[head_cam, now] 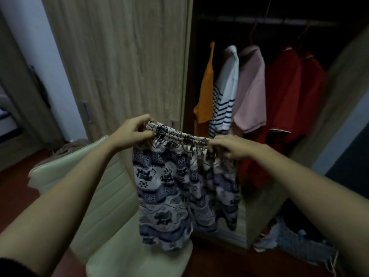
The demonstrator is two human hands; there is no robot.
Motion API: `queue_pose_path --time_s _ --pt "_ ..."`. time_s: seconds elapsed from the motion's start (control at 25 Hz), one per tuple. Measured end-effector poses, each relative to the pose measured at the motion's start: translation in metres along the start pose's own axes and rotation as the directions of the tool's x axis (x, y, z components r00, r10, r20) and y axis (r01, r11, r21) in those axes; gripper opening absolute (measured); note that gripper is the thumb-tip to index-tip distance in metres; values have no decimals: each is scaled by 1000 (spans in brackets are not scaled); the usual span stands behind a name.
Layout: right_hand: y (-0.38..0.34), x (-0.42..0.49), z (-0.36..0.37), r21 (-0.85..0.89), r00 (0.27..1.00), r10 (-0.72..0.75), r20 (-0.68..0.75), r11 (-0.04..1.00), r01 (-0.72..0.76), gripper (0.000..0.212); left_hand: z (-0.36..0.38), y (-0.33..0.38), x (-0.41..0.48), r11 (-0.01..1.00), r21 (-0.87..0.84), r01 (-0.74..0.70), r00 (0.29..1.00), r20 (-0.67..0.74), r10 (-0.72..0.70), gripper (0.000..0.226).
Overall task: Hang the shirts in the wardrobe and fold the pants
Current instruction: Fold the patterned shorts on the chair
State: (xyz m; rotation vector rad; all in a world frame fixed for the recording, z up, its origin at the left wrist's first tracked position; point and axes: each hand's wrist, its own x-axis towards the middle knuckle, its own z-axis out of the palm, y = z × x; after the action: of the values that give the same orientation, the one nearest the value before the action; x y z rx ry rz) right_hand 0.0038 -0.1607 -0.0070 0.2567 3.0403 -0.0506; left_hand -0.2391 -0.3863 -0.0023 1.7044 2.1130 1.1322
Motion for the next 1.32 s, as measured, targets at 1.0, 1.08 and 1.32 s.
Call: queue_pose_path --time_s 1.0,1.08,1.32 --pt "0 -35 -2 -112 999 -11 -40 994 6 54 20 10 46 955 -292 50 994 103 -21 35" --pt "-8 -36 2 -138 1000 -20 -13 990 18 54 18 9 48 951 -299 76 988 153 -31 41" --pt "-7 -15 -9 227 947 320 34 920 -319 67 33 18 61 941 -332 67 998 13 -66 15"
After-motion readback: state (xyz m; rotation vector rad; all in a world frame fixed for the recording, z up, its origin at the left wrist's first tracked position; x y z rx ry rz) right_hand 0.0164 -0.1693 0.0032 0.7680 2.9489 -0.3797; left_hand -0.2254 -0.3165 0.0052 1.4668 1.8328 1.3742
